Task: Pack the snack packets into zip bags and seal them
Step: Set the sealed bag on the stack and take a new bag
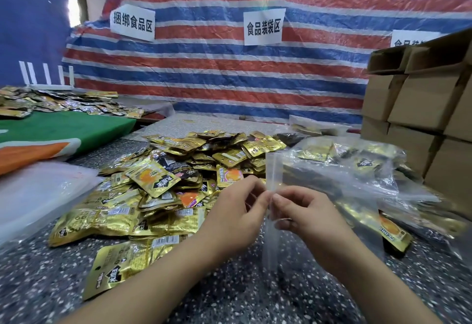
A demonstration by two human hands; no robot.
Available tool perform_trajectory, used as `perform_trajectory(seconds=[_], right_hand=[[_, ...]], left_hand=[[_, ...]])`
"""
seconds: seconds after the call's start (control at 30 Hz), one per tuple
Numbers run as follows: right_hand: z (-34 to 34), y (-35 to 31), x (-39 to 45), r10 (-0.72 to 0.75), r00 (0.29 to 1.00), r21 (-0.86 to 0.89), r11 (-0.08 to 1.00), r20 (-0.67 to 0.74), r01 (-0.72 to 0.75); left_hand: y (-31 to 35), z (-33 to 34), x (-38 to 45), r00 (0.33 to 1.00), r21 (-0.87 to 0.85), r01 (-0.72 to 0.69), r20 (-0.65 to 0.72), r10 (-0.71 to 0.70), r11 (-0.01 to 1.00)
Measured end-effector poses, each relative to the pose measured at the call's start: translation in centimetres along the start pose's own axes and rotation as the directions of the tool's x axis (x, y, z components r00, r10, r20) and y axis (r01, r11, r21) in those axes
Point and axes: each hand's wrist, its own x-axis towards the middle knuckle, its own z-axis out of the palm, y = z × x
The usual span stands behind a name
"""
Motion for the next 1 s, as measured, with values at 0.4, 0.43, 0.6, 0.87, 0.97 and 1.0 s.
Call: perform_trajectory(seconds=[0.4,0.43,0.6,0.87,0.97,1.0], right_hand=[[1.1,0.5,0.0,-0.135,0.967,-0.070,0.990,-0.215,0.122],[1.2,0.5,-0.1,-0.121,0.972,-0.059,0.992,-0.200,0.111],[0.7,0.5,-0.2,-0.031,0.997,0.019,0.999,-0.074,0.032],[0.2,0.6,-0.1,0.054,0.998,0.007,0.998,-0.008,-0.054],[0.1,0.5,-0.1,0.055,0.998,0.026,0.998,-0.019,-0.054],[0.1,0.5,-0.1,0.056,0.998,0.039,0.998,-0.025,-0.055]], left_hand=[[-0.7,0.2,-0.2,0.991,0.233,-0.101,0.107,0.077,0.967],[-0.7,0.2,-0.2,0.990,0.245,-0.112,0.115,0.086,0.963],[-0.8,-0.1,-0.3,0.984,0.284,-0.164,0.121,0.135,0.945],[-1.2,-0.3,-0.3,0.979,0.194,-0.145,0.167,0.113,0.970],[-1.0,-0.3,-0.2,0.978,0.150,-0.122,0.187,0.094,0.981],[-1.0,-0.3,-0.2,0.977,0.130,-0.112,0.194,0.085,0.985]])
